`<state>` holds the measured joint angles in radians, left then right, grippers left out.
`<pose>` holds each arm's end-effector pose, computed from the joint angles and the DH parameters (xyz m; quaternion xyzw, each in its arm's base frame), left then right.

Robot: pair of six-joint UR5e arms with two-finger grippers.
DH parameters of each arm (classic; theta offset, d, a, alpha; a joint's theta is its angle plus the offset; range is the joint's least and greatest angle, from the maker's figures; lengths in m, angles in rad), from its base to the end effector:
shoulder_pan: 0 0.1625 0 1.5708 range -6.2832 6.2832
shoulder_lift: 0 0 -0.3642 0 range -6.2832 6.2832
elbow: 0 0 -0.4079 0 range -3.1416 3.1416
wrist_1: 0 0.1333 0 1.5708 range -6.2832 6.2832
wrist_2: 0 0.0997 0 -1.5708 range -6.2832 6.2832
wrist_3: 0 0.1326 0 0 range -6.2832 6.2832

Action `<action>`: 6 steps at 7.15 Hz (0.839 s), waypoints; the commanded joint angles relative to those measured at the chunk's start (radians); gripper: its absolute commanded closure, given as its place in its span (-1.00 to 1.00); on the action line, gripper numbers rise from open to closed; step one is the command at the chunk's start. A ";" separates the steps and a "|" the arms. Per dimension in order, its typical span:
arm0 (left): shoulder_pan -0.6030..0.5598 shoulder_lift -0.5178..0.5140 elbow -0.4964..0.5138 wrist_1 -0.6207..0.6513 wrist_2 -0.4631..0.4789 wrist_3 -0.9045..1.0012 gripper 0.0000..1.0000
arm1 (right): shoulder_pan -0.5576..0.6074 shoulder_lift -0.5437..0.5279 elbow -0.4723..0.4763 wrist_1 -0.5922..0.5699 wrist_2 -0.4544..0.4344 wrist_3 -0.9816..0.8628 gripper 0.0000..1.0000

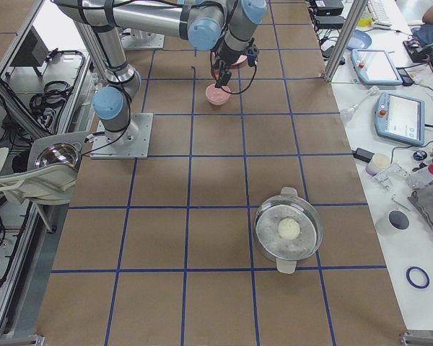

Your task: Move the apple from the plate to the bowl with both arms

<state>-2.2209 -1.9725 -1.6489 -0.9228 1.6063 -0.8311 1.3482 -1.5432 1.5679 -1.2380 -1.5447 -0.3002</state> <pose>-0.4805 -0.4195 0.1955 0.0915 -0.9921 0.0739 0.0436 0.0308 -0.4836 0.3574 -0.0359 0.9833 0.1684 0.0583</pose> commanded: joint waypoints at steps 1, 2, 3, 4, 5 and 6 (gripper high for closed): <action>-0.023 -0.067 0.027 0.027 0.033 -0.022 0.45 | -0.004 -0.012 -0.011 0.014 -0.015 -0.014 -1.00; -0.029 -0.094 0.027 0.038 0.035 -0.022 0.45 | -0.004 -0.015 -0.025 0.041 -0.008 -0.023 -1.00; -0.031 -0.110 0.027 0.041 0.046 -0.023 0.45 | -0.006 -0.027 -0.037 0.072 -0.005 -0.027 -1.00; -0.033 -0.123 0.027 0.057 0.047 -0.023 0.43 | -0.004 -0.015 -0.032 0.056 -0.008 -0.031 -1.00; -0.042 -0.131 0.027 0.068 0.046 -0.037 0.42 | -0.009 -0.020 -0.048 0.075 -0.009 -0.028 -1.00; -0.048 -0.131 0.027 0.068 0.047 -0.046 0.42 | -0.009 -0.023 -0.051 0.077 -0.002 -0.036 -1.00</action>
<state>-2.2610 -2.0984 -1.6215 -0.8599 1.6524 -0.8663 1.3405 -1.5636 1.5242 -1.1680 -1.5513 -0.3305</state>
